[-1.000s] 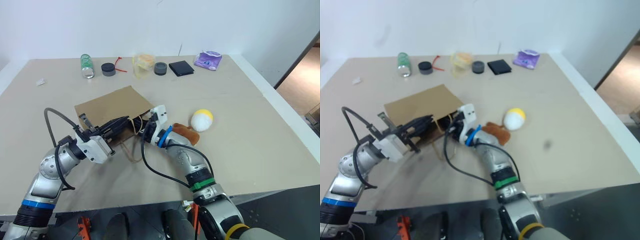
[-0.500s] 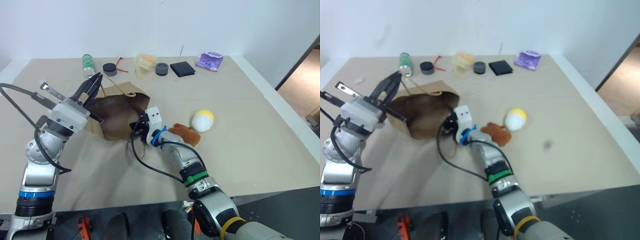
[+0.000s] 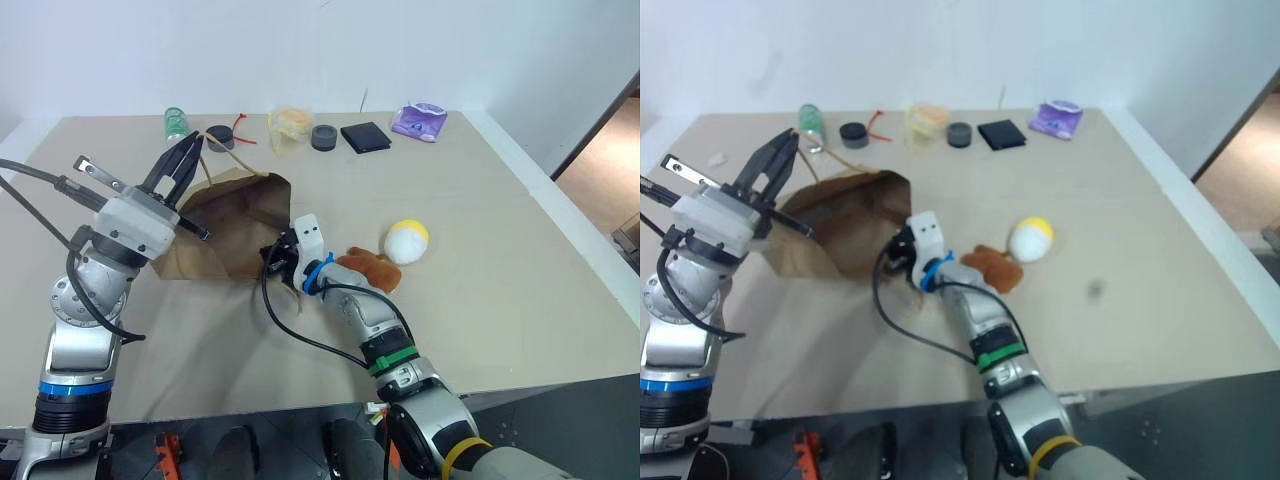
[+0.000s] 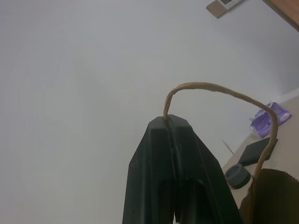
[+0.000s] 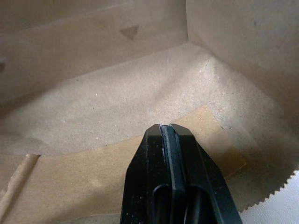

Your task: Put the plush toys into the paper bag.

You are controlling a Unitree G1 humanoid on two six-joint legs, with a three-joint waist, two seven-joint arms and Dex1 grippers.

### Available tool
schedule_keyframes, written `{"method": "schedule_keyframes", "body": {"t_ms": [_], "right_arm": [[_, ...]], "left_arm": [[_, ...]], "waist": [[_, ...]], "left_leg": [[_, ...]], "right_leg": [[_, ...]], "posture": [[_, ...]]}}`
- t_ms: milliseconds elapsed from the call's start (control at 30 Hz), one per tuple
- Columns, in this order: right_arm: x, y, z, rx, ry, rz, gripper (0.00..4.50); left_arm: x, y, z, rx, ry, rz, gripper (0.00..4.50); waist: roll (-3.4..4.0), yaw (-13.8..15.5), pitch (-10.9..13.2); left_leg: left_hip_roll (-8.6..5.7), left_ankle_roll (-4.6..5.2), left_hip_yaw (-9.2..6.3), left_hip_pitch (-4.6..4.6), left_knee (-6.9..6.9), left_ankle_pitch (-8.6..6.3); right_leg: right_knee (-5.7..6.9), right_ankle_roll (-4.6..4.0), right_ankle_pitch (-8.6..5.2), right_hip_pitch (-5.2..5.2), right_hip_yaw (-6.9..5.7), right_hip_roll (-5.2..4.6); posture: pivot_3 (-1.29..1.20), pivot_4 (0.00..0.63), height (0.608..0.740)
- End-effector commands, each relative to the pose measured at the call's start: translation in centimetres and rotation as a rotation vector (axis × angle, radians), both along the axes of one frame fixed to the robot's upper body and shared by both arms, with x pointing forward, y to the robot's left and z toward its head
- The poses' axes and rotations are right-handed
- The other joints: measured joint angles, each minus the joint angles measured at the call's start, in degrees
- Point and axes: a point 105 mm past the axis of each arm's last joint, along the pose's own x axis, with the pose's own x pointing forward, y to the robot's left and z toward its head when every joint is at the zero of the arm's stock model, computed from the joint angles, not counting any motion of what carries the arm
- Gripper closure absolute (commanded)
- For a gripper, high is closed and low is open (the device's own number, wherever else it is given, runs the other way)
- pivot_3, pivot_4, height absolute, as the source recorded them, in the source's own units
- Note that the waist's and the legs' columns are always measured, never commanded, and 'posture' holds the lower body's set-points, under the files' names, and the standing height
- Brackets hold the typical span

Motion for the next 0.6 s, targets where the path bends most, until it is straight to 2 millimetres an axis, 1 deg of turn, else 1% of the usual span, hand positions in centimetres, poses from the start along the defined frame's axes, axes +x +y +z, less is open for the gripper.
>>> {"method": "schedule_keyframes", "body": {"t_ms": [33, 100, 133, 167, 200, 267, 333, 367, 400, 433, 467, 500, 533, 600], "right_arm": [[-1.9, -0.5, 5.5, 0.151, -0.193, 0.124, 4.44], [-3.1, -2.3, 7.6, 0.191, -0.25, 0.184, 3.85], [-3.5, -2.9, 8.2, 0.197, -0.267, 0.198, 3.65], [-3.9, -3.9, 9.0, 0.196, -0.299, 0.211, 3.24], [-4.1, -4.9, 9.5, 0.19, -0.316, 0.215, 2.71], [-4.3, -7.2, 10.3, 0.151, -0.341, 0.212, 1.77], [-4.0, -10.0, 10.1, 0.044, -0.34, 0.19, 0.92], [-3.9, -11.2, 9.7, -0.016, -0.322, 0.187, 0.59], [-3.6, -12.6, 8.8, -0.102, -0.291, 0.171, 0.2], [-3.3, -13.7, 8.0, -0.17, -0.262, 0.155, 0.02], [-3.2, -14.9, 7.0, -0.235, -0.23, 0.145, 0.02], [-3.1, -15.6, 6.5, -0.274, -0.211, 0.141, 0.02], [-3.1, -16.6, 5.4, -0.325, -0.169, 0.135, 0.02], [-3.1, -17.9, 3.6, -0.395, -0.106, 0.128, 0.02]], "left_arm": [[-0.3, -0.9, -1.6, 0.029, 0.054, -0.059, 4.5], [-0.4, -0.8, -2.3, 0.041, 0.071, -0.065, 4.5], [-0.5, -0.7, -2.4, 0.043, 0.068, -0.064, 4.5], [-0.5, -0.6, -2.6, 0.05, 0.072, -0.063, 4.5], [-0.5, -0.5, -2.9, 0.056, 0.079, -0.062, 4.5], [-0.6, -0.5, -3.1, 0.06, 0.085, -0.062, 4.5], [-0.8, -0.6, -3.2, 0.064, 0.081, -0.067, 4.5], [-0.8, -0.7, -3.2, 0.066, 0.08, -0.069, 4.5], [-0.9, -0.7, -3.2, 0.067, 0.08, -0.069, 4.5], [-1.0, -0.7, -3.3, 0.069, 0.078, -0.07, 4.5], [-1.1, -0.7, -3.3, 0.074, 0.077, -0.071, 4.5], [-1.1, -0.7, -3.4, 0.077, 0.076, -0.072, 4.5], [-1.2, -0.7, -3.3, 0.079, 0.072, -0.073, 4.5], [-1.4, -0.7, -3.2, 0.079, 0.068, -0.074, 4.5]], "waist": [[0.02, 0.0, 0.0], [0.03, 0.0, 0.0], [0.03, 0.0, 0.0], [0.02, 0.0, 0.0], [0.01, 0.1, 0.0], [0.01, 0.1, 0.0], [0.02, 0.1, 0.0], [0.03, 0.1, 0.0], [0.03, 0.1, 0.0], [0.03, 0.1, 0.0], [0.03, 0.1, 0.0], [0.03, 0.1, 0.0], [0.03, 0.1, 0.0], [0.03, -0.2, 0.0]], "left_leg": [[0.0, 0.0, 0.01, -0.01, -0.01, 0.0], [0.0, 0.0, 0.01, -0.04, -0.03, 0.0], [0.0, 0.0, 0.01, -0.04, -0.03, 0.0], [0.01, -0.01, 0.01, -0.04, -0.02, 0.0], [0.01, 0.0, 0.0, -0.03, -0.02, 0.0], [0.01, 0.0, 0.0, 0.02, -0.02, 0.0], [0.01, 0.0, 0.02, 0.04, -0.01, 0.0], [0.0, -0.01, 0.04, 0.03, -0.01, 0.0], [-0.02, 0.0, 0.08, 0.03, -0.01, 0.0], [-0.03, 0.0, 0.11, 0.03, -0.01, 0.0], [-0.03, -0.01, 0.14, 0.02, 0.01, 0.0], [-0.05, 0.0, 0.14, 0.02, -0.02, 0.0], [-0.04, -0.01, 0.14, 0.03, -0.03, 0.0], [-0.02, 0.0, 0.14, 0.05, -0.09, -0.01]], "right_leg": [[0.0, 0.01, -0.01, -0.02, 0.02, 0.0], [0.0, 0.01, -0.01, -0.05, 0.02, 0.0], [0.0, 0.0, -0.02, -0.05, 0.02, 0.0], [0.0, -0.01, -0.02, -0.05, 0.01, 0.0], [0.0, -0.01, -0.02, -0.04, 0.0, 0.0], [0.0, -0.02, -0.02, -0.01, -0.02, -0.02], [0.0, -0.04, 0.0, 0.0, -0.01, -0.03], [0.0, -0.04, 0.0, -0.01, 0.0, -0.06], [0.0, -0.04, 0.0, -0.01, 0.0, -0.11], [-0.01, -0.04, -0.01, -0.01, 0.01, -0.15], [-0.02, -0.04, -0.01, -0.02, 0.03, -0.16], [-0.07, -0.05, -0.02, -0.02, 0.03, -0.18], [-0.1, -0.06, -0.03, -0.01, 0.02, -0.17], [-0.12, -0.09, -0.05, -0.03, 0.04, -0.12]], "posture": [[0.0, 0.15, 0.74], [0.0, 0.15, 0.74], [0.0, 0.15, 0.74], [0.0, 0.15, 0.74], [0.0, 0.15, 0.74], [0.0, 0.15, 0.74], [0.0, 0.15, 0.74], [0.0, 0.15, 0.74], [0.0, 0.15, 0.74], [0.0, 0.15, 0.74], [0.0, 0.15, 0.74], [0.0, 0.15, 0.74], [0.0, 0.15, 0.74], [0.0, 0.15, 0.74]]}}
